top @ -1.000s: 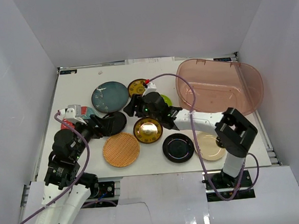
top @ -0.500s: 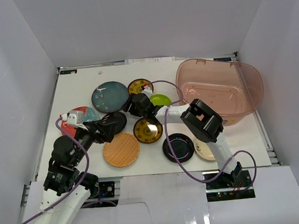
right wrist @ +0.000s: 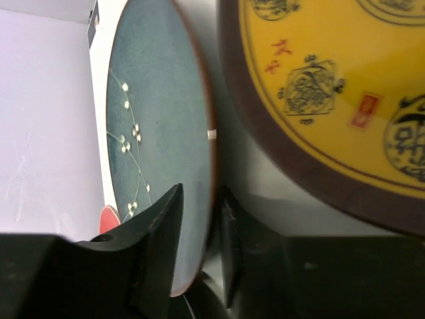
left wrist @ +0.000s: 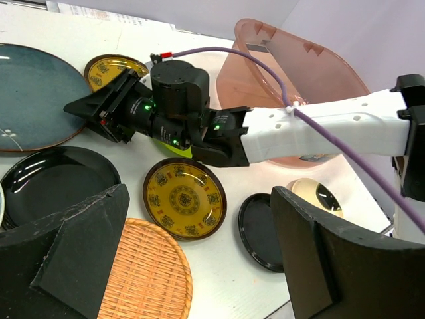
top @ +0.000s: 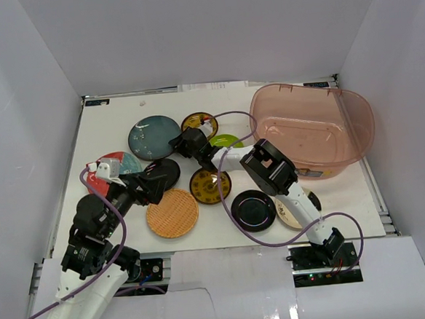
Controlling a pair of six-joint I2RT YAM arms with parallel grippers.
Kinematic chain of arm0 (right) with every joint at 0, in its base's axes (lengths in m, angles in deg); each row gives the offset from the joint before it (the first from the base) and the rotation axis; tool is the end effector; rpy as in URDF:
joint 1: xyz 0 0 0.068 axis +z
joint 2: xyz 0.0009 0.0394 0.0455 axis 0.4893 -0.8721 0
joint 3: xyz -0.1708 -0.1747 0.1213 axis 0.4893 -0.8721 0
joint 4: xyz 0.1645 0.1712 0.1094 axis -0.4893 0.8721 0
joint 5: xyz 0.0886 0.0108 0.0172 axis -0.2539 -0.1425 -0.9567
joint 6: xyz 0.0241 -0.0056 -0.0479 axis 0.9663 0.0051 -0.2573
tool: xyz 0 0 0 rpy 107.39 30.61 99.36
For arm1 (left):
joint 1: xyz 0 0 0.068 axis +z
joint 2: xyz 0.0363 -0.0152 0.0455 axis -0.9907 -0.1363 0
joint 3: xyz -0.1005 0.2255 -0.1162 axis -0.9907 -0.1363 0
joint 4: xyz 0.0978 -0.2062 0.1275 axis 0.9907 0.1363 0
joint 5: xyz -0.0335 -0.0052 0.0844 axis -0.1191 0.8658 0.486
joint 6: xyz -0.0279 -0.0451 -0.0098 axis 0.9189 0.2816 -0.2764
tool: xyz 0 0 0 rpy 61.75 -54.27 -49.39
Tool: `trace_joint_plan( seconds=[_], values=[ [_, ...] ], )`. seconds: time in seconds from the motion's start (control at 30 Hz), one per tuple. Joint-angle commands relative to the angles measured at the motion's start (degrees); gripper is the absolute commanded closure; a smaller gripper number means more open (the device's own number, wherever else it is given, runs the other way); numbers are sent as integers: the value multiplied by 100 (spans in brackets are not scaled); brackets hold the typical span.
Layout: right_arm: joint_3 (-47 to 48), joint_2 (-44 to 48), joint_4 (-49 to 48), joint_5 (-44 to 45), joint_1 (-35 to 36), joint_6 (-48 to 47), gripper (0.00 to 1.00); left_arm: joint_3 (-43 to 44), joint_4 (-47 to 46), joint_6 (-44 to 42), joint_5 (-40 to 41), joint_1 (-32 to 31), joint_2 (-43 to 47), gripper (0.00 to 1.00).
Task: Place the plates into the plastic bin on the countertop
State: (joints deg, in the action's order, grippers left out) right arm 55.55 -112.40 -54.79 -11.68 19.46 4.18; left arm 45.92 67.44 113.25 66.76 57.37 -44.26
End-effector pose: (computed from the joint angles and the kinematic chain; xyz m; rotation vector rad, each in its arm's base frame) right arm 0.3633 0.3992 0.1184 0.5912 1.9721 1.1128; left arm 0.0823 -0.0413 0.3202 0.0593 1.7064 -0.7276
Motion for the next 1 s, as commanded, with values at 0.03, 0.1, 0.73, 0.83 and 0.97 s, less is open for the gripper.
trace_joint_plan(
  seconds=[0.03,0.1,0.73,0.83,0.97],
  values=[
    [128,-262,-730,18,-24,596,72,16,18,-80,119,-25,49,2],
    [6,-166,-889,62,-6,553,85,16,9,-80,137,-25,57,2],
    [-792,2891,-1584,-201,-67,-1670,92,227,158,412,1104,-25,286,2],
    [-1873,4050,-1540,-245,-374,-1855,92,174,342,727,1130,-25,242,2],
    [-2964,5815,-1031,-675,-1277,-1969,92,8,308,1061,911,-25,84,2]
  ],
)
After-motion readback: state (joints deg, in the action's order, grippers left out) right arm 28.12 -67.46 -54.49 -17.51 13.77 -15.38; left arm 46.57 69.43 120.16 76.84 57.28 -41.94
